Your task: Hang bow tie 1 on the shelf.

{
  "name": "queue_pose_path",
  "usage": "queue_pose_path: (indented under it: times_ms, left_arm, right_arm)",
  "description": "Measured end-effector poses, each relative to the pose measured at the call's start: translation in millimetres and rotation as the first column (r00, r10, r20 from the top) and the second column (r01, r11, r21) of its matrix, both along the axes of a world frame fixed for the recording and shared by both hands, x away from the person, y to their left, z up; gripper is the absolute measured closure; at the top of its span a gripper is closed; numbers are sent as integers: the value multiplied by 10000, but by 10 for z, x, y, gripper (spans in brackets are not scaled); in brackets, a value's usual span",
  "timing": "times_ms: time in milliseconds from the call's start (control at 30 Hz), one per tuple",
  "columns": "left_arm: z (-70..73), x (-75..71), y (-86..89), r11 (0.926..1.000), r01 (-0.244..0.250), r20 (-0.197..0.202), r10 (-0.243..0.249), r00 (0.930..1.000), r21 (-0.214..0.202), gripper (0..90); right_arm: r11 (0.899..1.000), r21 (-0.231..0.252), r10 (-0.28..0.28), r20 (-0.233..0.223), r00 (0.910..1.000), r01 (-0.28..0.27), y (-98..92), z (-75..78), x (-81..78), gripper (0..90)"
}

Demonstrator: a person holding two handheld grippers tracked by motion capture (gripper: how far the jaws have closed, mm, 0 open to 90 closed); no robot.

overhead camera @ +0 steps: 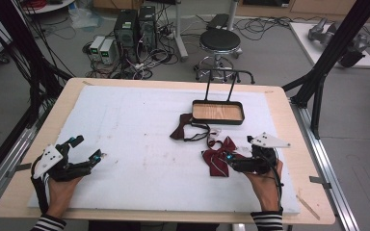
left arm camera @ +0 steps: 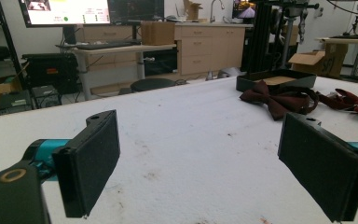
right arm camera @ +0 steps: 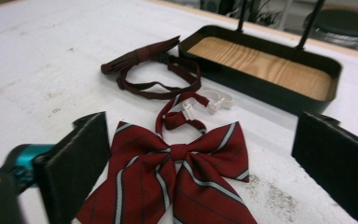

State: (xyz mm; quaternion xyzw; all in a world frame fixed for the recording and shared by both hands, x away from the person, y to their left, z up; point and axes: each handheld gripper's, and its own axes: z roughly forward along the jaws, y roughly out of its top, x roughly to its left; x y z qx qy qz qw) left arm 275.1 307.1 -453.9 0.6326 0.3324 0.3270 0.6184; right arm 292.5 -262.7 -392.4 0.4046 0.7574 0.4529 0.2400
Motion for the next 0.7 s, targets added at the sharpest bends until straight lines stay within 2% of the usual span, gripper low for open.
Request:
queue_pose_path:
  times_ms: [200,233,267,333,367,433,500,567,600,667,700]
  left_arm:
    - [0,0,-3,10000,10,21,-10,10000,4,133]
    - [0,0,-2,10000,11,23,-11,10000,-3,133]
    - [0,1,-2,10000,12,19,-12,10000,-4,133]
    - [0,1,-2,10000,13,22,-13,10000,-1,133]
    - [0,-1,0,10000,21,24,-21,10000,25,133]
    - [0,-1,0,10000,21,23,-21,10000,27,132]
    - [0,-1,0,10000,20,24,-20,10000,26,133]
    - [0,-1,0,10000,21,24,-21,10000,20,133]
    - [0,0,1,10000,21,23,-22,10000,18,132]
    - [0,-1,2,10000,14,16,-14,10000,17,133]
    - [0,0,2,10000,22,24,-22,10000,33,132]
  right_arm:
    - [9970,-699,282,-874,9958,-344,82,67,120,55]
    - [9970,-699,282,-874,9958,-344,82,67,120,55]
    - [9942,-967,352,-1140,9929,-463,107,75,158,57]
    - [9938,-997,359,-1293,9910,-490,122,78,175,62]
    - [9913,-1133,482,-1551,9867,-663,145,77,217,77]
    - [9897,-1235,509,-1652,9849,-719,160,74,238,77]
    - [9835,-1577,573,-1961,9789,-892,210,71,291,78]
    - [9821,-1631,588,-2081,9763,-939,224,73,309,82]
    - [9793,-1667,753,-2255,9713,-1146,240,80,345,174]
    - [9779,-1656,874,-2326,9686,-1280,250,81,362,176]
    - [9755,-1736,888,-2508,9640,-1350,277,76,402,176]
